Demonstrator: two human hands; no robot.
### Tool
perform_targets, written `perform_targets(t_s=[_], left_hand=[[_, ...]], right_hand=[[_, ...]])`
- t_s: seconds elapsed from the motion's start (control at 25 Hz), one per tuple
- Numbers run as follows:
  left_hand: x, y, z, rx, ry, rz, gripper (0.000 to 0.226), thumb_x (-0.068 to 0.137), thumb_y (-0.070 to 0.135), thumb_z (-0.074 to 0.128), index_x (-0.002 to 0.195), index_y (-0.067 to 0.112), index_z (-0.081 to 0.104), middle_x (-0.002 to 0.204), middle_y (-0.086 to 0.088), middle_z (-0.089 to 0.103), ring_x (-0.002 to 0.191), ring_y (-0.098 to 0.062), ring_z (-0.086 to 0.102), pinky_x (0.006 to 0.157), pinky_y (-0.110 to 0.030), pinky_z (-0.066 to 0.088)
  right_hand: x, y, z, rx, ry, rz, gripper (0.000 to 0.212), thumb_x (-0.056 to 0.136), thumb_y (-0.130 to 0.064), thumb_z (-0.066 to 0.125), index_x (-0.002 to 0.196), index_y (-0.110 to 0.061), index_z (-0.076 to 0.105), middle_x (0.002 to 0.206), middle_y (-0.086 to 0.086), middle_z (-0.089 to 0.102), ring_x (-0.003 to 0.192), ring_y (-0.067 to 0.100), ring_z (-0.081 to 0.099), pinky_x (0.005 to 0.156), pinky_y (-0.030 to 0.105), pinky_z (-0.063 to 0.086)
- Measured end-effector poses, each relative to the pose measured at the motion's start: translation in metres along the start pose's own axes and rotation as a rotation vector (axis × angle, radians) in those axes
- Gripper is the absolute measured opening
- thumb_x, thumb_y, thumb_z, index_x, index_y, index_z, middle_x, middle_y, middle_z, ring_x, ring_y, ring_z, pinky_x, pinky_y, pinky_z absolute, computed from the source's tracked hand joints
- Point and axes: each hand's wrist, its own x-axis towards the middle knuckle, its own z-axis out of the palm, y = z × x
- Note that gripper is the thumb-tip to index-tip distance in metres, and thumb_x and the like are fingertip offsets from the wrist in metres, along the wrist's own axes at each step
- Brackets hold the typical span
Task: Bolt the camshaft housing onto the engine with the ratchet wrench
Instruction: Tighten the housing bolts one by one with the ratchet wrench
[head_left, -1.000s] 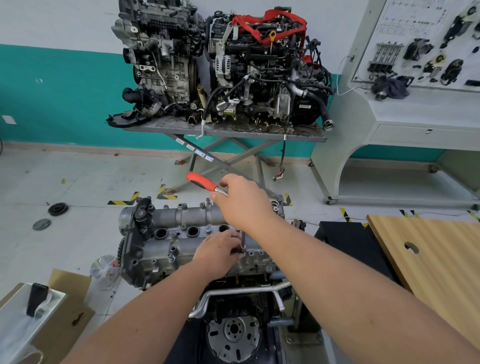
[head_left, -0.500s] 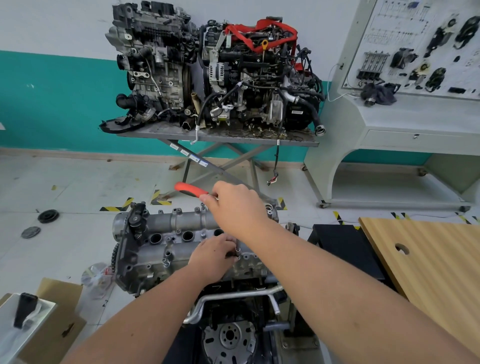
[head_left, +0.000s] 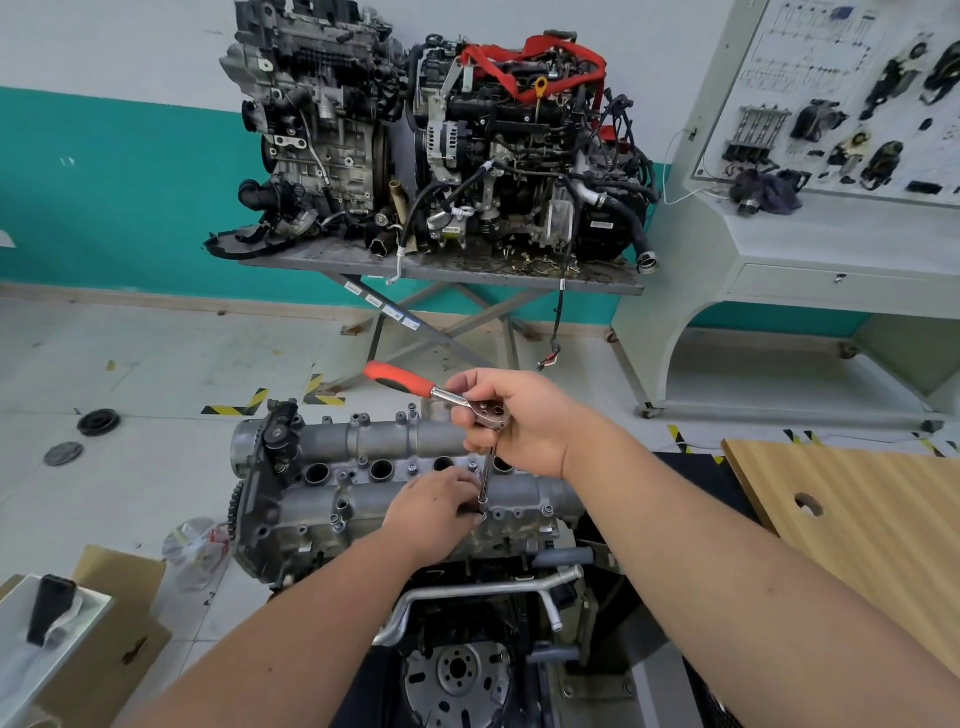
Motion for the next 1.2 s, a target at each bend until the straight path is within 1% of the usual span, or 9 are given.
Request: perform_targets(t_s=[0.2,0.44,0.56,0.72,0.92,1.0,1.08,1.12,1.2], left_hand=[[0.0,0.0,-0.001,0.008,0.006,0.013,0.024,0.094,0.037,0.06,0.109,0.022,0.07,0.129,0.017,0.052,0.115,-0.013,0.049,0.093,-0.027,0.034],[0.0,0.0,0.0,-0.009,0.013,0.009,0.022,0.093,0.036,0.061,0.106,0.021,0.071,0.125,0.017,0.053,0.114,-0.013,0.05,0.096,-0.029,0.036],[0.0,0.0,0.0,-0.006,0.015,0.013,0.022,0.093,0.036,0.062,0.105,0.021,0.071,0.124,0.017,0.053,0.112,-0.012,0.05,0.096,-0.029,0.035],[0.0,0.0,0.0,-0.01,0.013,0.008,0.021,0.092,0.036,0.062,0.103,0.02,0.071,0.124,0.016,0.054,0.112,-0.013,0.051,0.093,-0.029,0.036],[-0.001,-0.001,0.0,-0.008,0.026,0.016,0.022,0.093,0.037,0.062,0.105,0.021,0.071,0.124,0.017,0.054,0.112,-0.012,0.05,0.089,-0.025,0.033],[-0.001,-0.001,0.001,-0.017,0.027,0.015,0.021,0.092,0.036,0.062,0.104,0.021,0.071,0.124,0.017,0.054,0.113,-0.012,0.05,0.091,-0.026,0.034],[0.0,-0.001,0.0,-0.017,0.021,0.019,0.021,0.092,0.036,0.062,0.104,0.021,0.071,0.125,0.017,0.054,0.113,-0.013,0.05,0.094,-0.028,0.035],[0.0,-0.002,0.0,-0.016,0.018,0.022,0.021,0.092,0.036,0.063,0.103,0.02,0.071,0.124,0.016,0.054,0.113,-0.013,0.051,0.094,-0.028,0.035],[0.0,-0.002,0.0,-0.018,0.015,0.022,0.02,0.092,0.036,0.063,0.103,0.02,0.071,0.123,0.017,0.054,0.112,-0.013,0.051,0.094,-0.028,0.036]], right_hand=[[0.004,0.008,-0.006,0.054,-0.075,-0.005,0.027,0.086,-0.004,0.031,0.1,-0.005,0.054,0.068,0.01,0.055,0.045,0.016,0.039,0.06,0.033,0.026],[0.006,0.01,-0.009,0.076,-0.073,-0.001,0.027,0.082,-0.004,0.035,0.1,-0.005,0.054,0.068,0.011,0.057,0.043,0.017,0.04,0.061,0.035,0.027],[0.007,0.01,-0.011,0.056,-0.071,0.012,0.026,0.085,-0.002,0.034,0.101,-0.006,0.054,0.068,0.01,0.057,0.043,0.016,0.041,0.063,0.035,0.028],[0.009,0.008,-0.014,0.111,-0.079,0.059,0.029,0.078,-0.005,0.047,0.107,-0.005,0.053,0.071,0.01,0.06,0.044,0.017,0.042,0.067,0.035,0.03],[0.012,0.006,-0.018,0.158,-0.145,0.124,0.039,0.073,-0.006,0.056,0.112,-0.001,0.053,0.077,0.015,0.06,0.048,0.021,0.045,0.063,0.032,0.032],[0.013,0.008,-0.02,0.168,-0.168,0.11,0.036,0.074,-0.009,0.054,0.11,-0.001,0.054,0.076,0.014,0.061,0.048,0.021,0.048,0.074,0.037,0.035],[0.013,0.009,-0.022,0.165,-0.189,0.084,0.034,0.076,-0.011,0.051,0.108,-0.002,0.057,0.076,0.011,0.063,0.047,0.018,0.049,0.087,0.042,0.031],[0.013,0.008,-0.022,0.154,-0.191,0.076,0.034,0.076,-0.012,0.05,0.108,-0.003,0.059,0.076,0.009,0.063,0.046,0.016,0.047,0.087,0.041,0.032],[0.014,0.004,-0.02,0.115,-0.174,0.08,0.035,0.076,-0.012,0.049,0.109,-0.004,0.06,0.076,0.007,0.062,0.045,0.012,0.042,0.072,0.032,0.038]])
